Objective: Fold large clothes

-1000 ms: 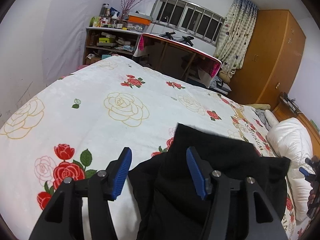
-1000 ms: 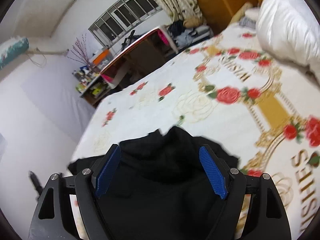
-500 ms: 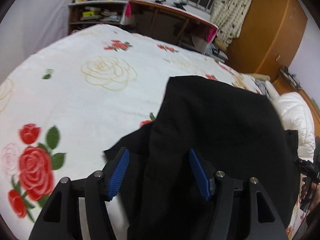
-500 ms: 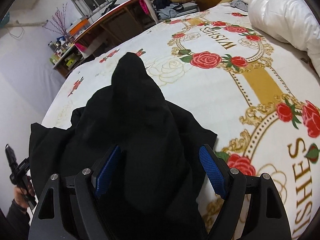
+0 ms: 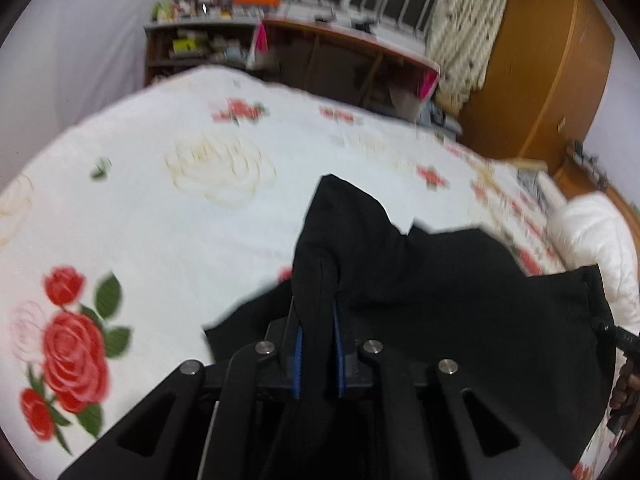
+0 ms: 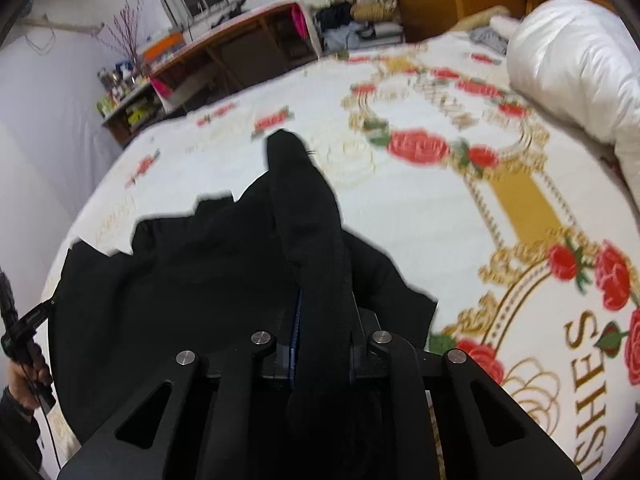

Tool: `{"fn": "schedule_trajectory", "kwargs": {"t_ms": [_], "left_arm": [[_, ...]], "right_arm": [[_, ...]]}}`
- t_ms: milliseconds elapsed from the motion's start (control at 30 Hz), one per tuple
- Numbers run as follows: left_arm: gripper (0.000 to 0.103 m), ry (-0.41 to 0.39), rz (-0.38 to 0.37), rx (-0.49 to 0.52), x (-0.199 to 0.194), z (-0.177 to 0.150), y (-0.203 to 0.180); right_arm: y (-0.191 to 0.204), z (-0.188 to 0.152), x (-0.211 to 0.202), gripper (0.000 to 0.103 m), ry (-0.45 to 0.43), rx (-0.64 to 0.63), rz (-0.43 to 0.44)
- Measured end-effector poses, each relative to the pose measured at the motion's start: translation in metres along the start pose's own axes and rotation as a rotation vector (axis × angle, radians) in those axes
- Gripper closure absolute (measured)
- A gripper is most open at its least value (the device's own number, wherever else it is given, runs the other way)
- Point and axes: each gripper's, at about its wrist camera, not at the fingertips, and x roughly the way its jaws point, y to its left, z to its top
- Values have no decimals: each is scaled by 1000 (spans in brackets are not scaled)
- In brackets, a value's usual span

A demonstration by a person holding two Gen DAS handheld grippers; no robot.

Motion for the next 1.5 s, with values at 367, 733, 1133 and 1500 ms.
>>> {"fn": "schedule_trajectory", "kwargs": {"t_ms": [367, 733, 1133, 1500], "left_arm": [[90, 1, 140, 98, 56, 34, -10], [86, 74, 180, 79, 105, 7, 2], [71, -39, 207, 20, 36, 27, 11], [70, 42, 58, 222, 58, -30, -76]], "right_arm": [[15, 49, 46, 88, 0, -53, -121], [-5, 25, 116, 82, 105, -35, -155], [10, 35, 30, 69, -69, -43, -192], [68, -23, 70, 68, 40, -189, -106]]}}
